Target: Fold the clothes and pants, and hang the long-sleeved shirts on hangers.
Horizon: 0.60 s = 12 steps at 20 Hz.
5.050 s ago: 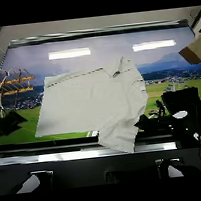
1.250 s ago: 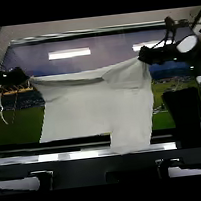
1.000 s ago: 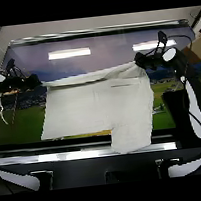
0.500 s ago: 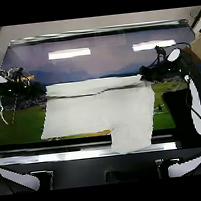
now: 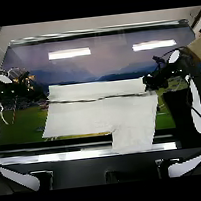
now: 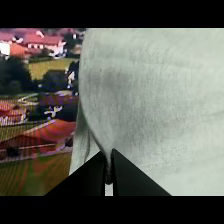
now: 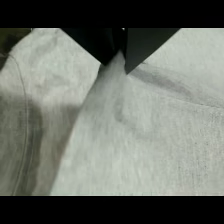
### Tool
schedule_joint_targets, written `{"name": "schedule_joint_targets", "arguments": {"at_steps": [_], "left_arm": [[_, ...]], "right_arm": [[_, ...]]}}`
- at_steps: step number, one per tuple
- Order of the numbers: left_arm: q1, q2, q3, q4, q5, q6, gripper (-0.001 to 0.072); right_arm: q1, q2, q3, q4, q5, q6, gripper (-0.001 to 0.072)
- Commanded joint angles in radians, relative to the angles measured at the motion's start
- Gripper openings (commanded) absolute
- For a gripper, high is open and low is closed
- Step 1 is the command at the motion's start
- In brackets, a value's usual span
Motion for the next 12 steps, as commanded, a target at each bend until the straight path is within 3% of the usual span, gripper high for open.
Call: {"name": "schedule_joint_targets", "arguments": {"at_steps": [1, 3, 5, 6, 9, 10, 12], "left_arm": [[-0.035, -0.014, 0.000, 0.047, 0.001, -0.009, 0.0017], [-0.047, -0.019, 0.000, 0.057, 0.010, -0.019, 0.0017], [-0.051, -0.020, 0.000, 0.057, 0.018, -0.019, 0.0060], [-0.052, -0.020, 0.000, 0.056, 0.021, -0.021, 0.0180], [-0.046, -0.003, 0.000, 0.056, 0.008, -0.042, 0.0491], [-0.040, 0.010, 0.002, 0.061, -0.011, -0.040, 0.0545], [-0.015, 0.050, -0.002, 0.068, -0.061, -0.039, 0.0544]], "right_arm": [[0.000, -0.032, -0.002, -0.022, 0.032, 0.012, 0.0041], [0.000, -0.054, -0.010, -0.022, 0.031, 0.014, 0.0045], [0.000, -0.074, -0.011, -0.021, 0.029, 0.037, 0.0200], [0.000, -0.079, -0.011, -0.021, 0.027, 0.043, 0.0257], [0.000, -0.048, -0.011, -0.027, 0.031, 0.003, 0.0297], [0.000, -0.020, -0.011, -0.039, 0.032, -0.028, 0.0347], [-0.024, 0.055, -0.016, -0.013, 0.019, -0.078, 0.0359]]}}
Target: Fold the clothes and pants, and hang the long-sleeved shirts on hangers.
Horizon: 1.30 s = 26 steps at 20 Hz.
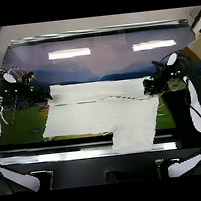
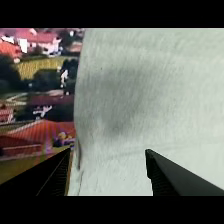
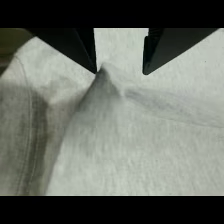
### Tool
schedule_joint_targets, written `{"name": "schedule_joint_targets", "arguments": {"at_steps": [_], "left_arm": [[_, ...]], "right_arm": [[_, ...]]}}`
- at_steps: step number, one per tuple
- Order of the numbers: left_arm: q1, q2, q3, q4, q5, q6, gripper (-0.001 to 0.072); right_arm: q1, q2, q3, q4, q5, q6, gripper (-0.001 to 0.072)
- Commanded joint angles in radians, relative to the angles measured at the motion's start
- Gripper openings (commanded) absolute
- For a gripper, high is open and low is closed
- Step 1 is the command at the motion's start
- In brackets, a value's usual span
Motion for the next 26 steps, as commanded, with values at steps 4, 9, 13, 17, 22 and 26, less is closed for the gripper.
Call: {"name": "schedule_joint_targets", "arguments": {"at_steps": [4, 9, 13, 17, 22, 26], "left_arm": [[0.143, 0.174, -0.129, -0.006, -0.057, -0.019, 0.0544], [0.334, 0.377, -0.475, -0.108, -0.039, -0.018, 0.0543], [0.392, 0.495, -0.680, -0.111, -0.010, -0.014, 0.0542], [0.392, 0.517, -0.733, -0.116, -0.015, -0.015, 0.0538], [0.388, 0.517, -0.732, -0.123, -0.008, -0.015, 0.0538], [0.388, 0.516, -0.732, -0.130, 0.005, -0.015, 0.0538]], "right_arm": [[-0.194, 0.277, -0.214, 0.204, 0.018, -0.182, 0.0371], [-0.373, 0.632, -0.764, 0.261, -0.026, -0.208, 0.0431], [-0.374, 0.865, -1.098, 0.253, -0.037, -0.203, 0.0431], [-0.369, 0.943, -1.123, 0.237, -0.022, -0.129, 0.0430], [-0.369, 0.943, -1.123, 0.129, 0.038, 0.035, 0.0430], [-0.369, 0.904, -1.123, 0.142, 0.045, 0.087, 0.0432]]}}
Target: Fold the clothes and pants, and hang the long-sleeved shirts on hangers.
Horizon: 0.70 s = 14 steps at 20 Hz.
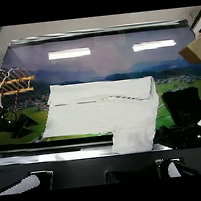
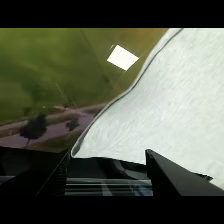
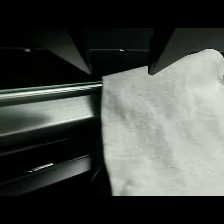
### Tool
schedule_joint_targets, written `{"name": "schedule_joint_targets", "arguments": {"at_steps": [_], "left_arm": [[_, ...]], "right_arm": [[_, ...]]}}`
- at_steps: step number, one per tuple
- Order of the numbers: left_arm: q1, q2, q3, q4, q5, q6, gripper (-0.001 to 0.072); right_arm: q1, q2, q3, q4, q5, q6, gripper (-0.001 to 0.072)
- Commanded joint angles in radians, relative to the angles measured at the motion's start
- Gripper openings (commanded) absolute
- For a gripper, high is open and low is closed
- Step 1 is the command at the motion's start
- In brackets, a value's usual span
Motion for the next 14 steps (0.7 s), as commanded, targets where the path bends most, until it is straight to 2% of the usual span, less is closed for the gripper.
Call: {"name": "schedule_joint_targets", "arguments": {"at_steps": [1, 7, 14], "left_arm": [[0.001, 0.002, -0.003, -0.007, 0.013, 0.000, 0.0538], [0.001, 0.001, -0.003, -0.007, 0.025, 0.000, 0.0538], [0.001, 0.001, -0.003, -0.024, 0.043, -0.003, 0.0538]], "right_arm": [[0.000, -0.050, -0.003, 0.036, 0.015, 0.053, 0.0432], [0.000, -0.222, -0.003, 0.075, -0.047, 0.020, 0.0431], [0.048, -0.288, -0.005, 0.069, -0.116, 0.012, 0.0431]]}}
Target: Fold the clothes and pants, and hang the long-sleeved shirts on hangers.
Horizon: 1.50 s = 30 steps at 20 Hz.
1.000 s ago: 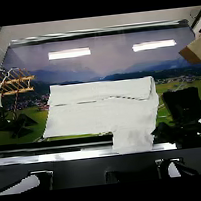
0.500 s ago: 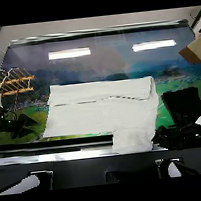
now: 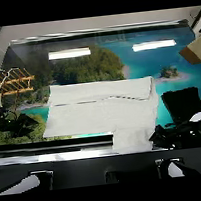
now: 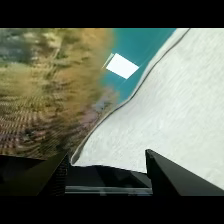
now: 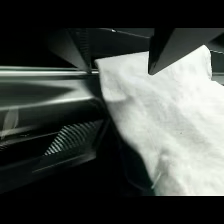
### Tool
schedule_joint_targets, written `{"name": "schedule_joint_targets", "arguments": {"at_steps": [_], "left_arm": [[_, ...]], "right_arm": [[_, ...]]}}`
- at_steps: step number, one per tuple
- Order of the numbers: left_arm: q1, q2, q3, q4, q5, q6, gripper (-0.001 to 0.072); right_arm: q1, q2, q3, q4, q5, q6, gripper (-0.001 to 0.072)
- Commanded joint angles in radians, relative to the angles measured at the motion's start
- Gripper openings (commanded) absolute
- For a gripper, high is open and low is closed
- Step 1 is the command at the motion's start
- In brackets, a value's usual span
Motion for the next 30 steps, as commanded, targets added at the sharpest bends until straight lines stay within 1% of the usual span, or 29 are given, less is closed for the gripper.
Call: {"name": "schedule_joint_targets", "arguments": {"at_steps": [1, 3, 4, 5, 6, 7, 8, 11, 13, 16, 23, 30], "left_arm": [[0.001, 0.000, 0.000, -0.021, 0.015, -0.002, 0.0538], [0.001, 0.000, 0.000, -0.039, 0.019, -0.002, 0.0538], [0.001, 0.000, 0.000, -0.039, 0.018, -0.002, 0.0538], [0.001, 0.000, 0.000, -0.039, 0.018, -0.002, 0.0538], [0.001, 0.000, 0.000, -0.039, 0.018, -0.001, 0.0538], [0.002, 0.000, 0.000, -0.035, 0.018, -0.001, 0.0538], [0.001, 0.001, 0.000, -0.034, 0.016, 0.003, 0.0538], [0.001, 0.001, -0.008, 0.003, -0.019, 0.052, 0.0538], [0.001, 0.001, -0.032, 0.036, -0.027, 0.055, 0.0538], [0.001, -0.001, -0.080, 0.037, -0.026, 0.078, 0.0537], [0.001, -0.015, -0.122, 0.035, -0.023, 0.081, 0.0537], [-0.010, -0.043, -0.122, 0.013, 0.012, 0.081, 0.0534]], "right_arm": [[0.074, -0.032, -0.002, 0.017, -0.053, 0.001, 0.0431], [0.158, -0.043, -0.002, 0.016, -0.074, 0.032, 0.0428], [0.188, -0.044, -0.002, 0.013, -0.074, 0.038, 0.0398], [0.203, -0.043, -0.002, 0.005, -0.074, 0.050, 0.0334], [0.204, -0.043, -0.002, 0.005, -0.075, 0.049, 0.0249], [0.204, -0.043, -0.002, 0.005, -0.074, 0.047, 0.0108], [0.204, -0.043, -0.002, 0.004, -0.073, 0.048, 0.0041], [0.204, -0.043, 0.005, 0.007, -0.061, 0.047, 0.0040], [0.204, -0.043, 0.012, 0.009, -0.055, 0.043, 0.0040], [0.204, -0.043, 0.017, 0.030, -0.048, 0.032, 0.0041], [0.204, -0.042, 0.017, 0.063, -0.045, 0.006, 0.0041], [0.204, 0.049, 0.017, 0.062, -0.066, 0.007, 0.0040]]}}
